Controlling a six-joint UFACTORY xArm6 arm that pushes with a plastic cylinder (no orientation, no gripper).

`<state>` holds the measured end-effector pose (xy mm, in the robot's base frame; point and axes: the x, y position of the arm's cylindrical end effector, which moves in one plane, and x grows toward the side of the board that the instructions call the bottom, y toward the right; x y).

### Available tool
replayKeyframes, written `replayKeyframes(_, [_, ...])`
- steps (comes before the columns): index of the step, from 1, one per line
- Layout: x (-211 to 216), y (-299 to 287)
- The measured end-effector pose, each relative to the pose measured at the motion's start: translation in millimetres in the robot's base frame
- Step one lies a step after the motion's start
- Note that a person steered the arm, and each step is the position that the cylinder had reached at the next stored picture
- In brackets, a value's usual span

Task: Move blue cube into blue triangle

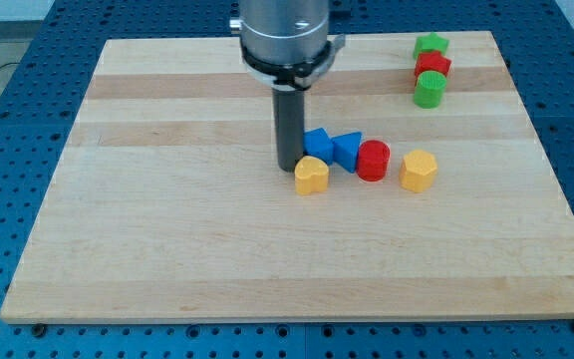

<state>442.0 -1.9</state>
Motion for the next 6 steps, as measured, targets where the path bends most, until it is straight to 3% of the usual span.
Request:
replayKeyframes(2, [-23,82])
replayKeyframes(3, [-27,77])
replayKeyframes(5, [-28,-11])
replayKeyframes(6, [-40,-24])
